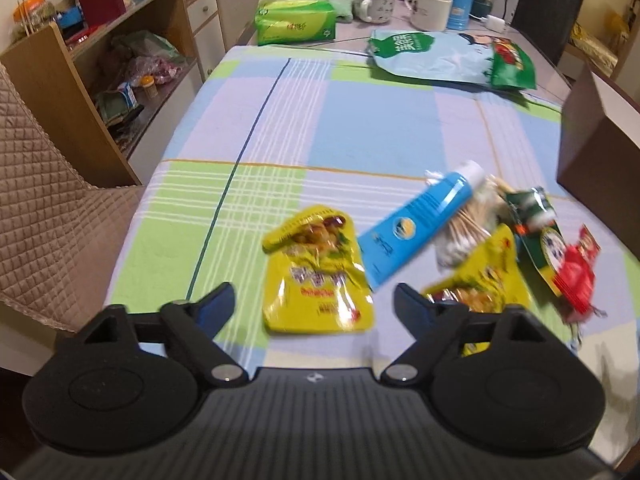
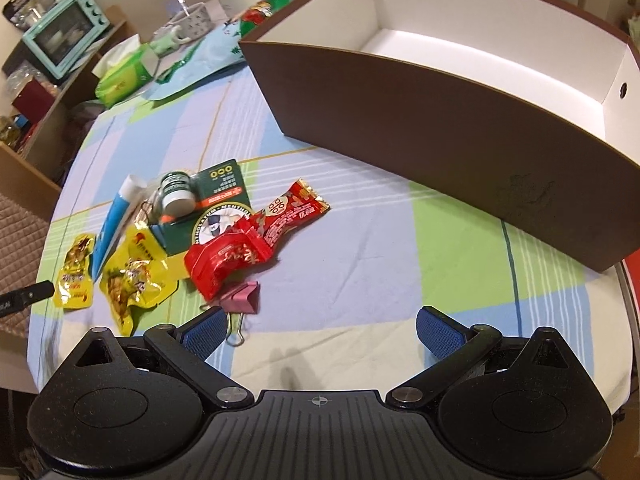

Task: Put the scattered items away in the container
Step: 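Grasp the yellow snack pouch with the left gripper while the right grasps a red candy packet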

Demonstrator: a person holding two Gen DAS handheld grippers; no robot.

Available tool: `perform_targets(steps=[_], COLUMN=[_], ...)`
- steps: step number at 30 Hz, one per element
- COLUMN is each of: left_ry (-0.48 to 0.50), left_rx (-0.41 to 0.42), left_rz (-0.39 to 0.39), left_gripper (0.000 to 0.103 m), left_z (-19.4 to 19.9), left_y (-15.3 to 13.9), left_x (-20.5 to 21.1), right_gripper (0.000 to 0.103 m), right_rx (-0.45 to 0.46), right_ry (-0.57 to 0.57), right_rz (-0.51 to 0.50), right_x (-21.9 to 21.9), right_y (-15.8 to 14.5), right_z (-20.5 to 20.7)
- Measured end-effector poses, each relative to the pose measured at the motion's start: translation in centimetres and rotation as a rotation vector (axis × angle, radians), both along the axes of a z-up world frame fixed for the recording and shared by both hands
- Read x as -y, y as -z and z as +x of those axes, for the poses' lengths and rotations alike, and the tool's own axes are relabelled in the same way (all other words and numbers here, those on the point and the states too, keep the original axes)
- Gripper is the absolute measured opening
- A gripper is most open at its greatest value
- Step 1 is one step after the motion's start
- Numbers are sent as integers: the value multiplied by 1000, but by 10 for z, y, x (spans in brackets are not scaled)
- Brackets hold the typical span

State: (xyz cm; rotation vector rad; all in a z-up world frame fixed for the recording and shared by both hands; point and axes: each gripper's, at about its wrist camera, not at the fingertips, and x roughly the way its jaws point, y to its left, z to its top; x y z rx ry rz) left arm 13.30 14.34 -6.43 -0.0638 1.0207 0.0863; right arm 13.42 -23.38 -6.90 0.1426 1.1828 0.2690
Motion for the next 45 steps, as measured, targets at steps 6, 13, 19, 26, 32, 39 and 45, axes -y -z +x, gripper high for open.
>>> perform_targets(steps=[6, 13, 19, 26, 32, 39, 45], left_ry=[-44, -38, 32, 93, 119, 132, 153], left_rx=[-44, -63, -50, -69, -52, -47, -33], left_rz=[-66, -102, -137, -144, -133, -132, -106], left_gripper=[74, 61, 43, 34, 29, 29, 27], left_z=[37, 55, 53, 34, 37, 39, 37], left_y=[24, 45, 43, 29, 20, 20, 18], left_x=[-23, -30, -28, -38, -39, -39, -34], right_gripper=[103, 103, 103, 103, 97, 69, 15], right_rx=[-27, -42, -93, -116, -90, -23, 38], right_ry=[20, 42, 105, 215, 306, 193, 107], right_rz=[-21, -5, 100, 177, 173, 4, -112], right_x=[-10, -23, -30, -19, -17, -46, -64], right_y=[7, 15, 28, 35, 38, 33, 27], right_z=[15, 32, 45, 56, 76, 81, 80])
